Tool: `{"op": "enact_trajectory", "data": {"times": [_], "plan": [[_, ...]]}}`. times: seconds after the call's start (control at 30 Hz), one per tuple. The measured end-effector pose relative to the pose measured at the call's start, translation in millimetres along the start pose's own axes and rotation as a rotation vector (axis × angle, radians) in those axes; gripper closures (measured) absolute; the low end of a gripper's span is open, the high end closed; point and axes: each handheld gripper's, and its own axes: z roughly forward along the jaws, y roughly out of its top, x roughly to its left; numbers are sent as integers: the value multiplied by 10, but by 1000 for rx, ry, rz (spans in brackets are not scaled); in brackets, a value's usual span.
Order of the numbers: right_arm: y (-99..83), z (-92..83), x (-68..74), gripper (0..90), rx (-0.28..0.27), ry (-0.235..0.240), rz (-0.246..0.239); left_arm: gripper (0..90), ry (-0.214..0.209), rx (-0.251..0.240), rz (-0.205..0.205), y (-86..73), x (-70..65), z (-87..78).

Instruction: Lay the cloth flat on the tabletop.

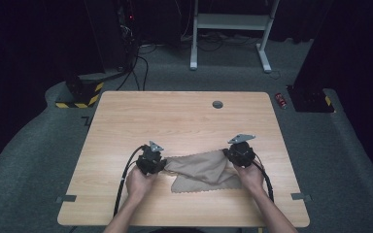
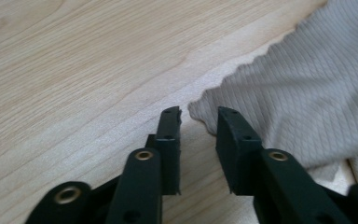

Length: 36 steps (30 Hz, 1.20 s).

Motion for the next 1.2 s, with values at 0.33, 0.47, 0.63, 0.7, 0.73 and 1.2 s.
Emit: {"op": "enact_trajectory", "data": {"times": [0.33,0.47,0.63,0.7,0.73,1.2], "plan": [[69,-77,11,891,-35,8,-17,729,-51,-74,-96,114,99,-29],[75,-65,23,891,-38,7,-11,625,19,-20,-60,162,87,63],[75,-74,11,891,-42,5,-13,622,15,-2,-45,217,51,159],[74,-87,-12,891,-52,6,-10,683,-3,9,-14,238,33,178],[71,-89,-15,891,-50,6,-2,692,-14,18,-11,250,33,179],[242,-91,-33,892,-55,-4,1,900,-24,-7,22,532,148,46]]}}
